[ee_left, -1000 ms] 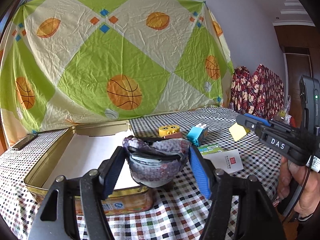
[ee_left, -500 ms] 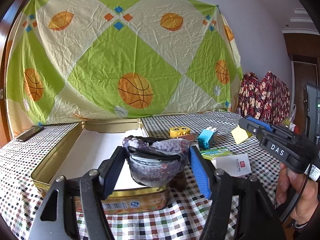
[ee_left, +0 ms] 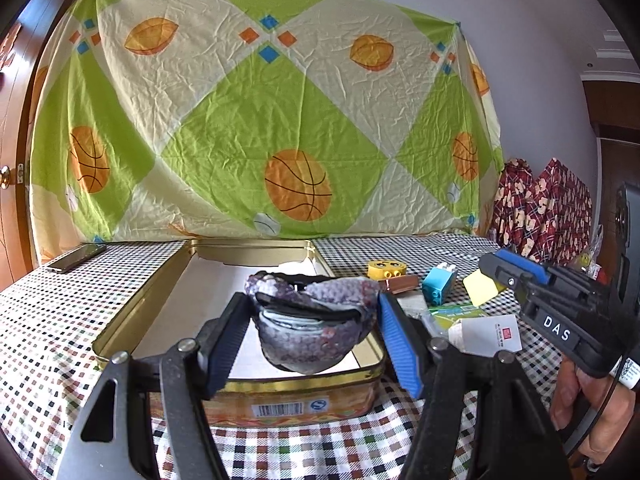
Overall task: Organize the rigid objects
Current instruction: 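Carry the pouch and yellow cube over the gold tin with both grippers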
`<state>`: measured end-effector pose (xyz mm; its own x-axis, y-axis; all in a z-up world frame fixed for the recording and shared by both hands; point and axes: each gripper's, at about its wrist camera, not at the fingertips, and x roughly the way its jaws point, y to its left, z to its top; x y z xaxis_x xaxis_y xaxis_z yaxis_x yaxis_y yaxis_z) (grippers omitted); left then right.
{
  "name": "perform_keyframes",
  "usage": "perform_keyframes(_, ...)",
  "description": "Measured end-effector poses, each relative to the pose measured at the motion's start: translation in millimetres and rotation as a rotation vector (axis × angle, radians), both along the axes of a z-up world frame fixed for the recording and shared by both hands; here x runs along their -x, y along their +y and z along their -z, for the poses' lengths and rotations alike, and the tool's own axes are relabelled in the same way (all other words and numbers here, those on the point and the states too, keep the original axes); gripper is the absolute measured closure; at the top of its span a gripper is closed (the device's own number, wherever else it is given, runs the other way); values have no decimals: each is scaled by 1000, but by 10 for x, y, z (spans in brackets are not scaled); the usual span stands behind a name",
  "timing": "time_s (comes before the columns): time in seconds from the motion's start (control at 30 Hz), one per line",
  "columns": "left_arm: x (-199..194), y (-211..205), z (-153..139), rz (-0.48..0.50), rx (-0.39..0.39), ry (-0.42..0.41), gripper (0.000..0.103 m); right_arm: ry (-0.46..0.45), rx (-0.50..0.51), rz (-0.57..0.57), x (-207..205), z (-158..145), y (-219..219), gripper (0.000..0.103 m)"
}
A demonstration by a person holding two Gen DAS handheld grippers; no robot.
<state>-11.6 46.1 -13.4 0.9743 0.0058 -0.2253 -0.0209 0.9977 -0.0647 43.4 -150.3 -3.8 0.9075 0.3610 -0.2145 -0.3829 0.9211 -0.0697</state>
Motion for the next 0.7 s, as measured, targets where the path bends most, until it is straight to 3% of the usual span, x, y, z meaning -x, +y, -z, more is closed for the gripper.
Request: perform_keyframes(0.7, 39, 413, -9, -83, 39, 20, 37, 12, 58, -74, 81, 24, 469, 76)
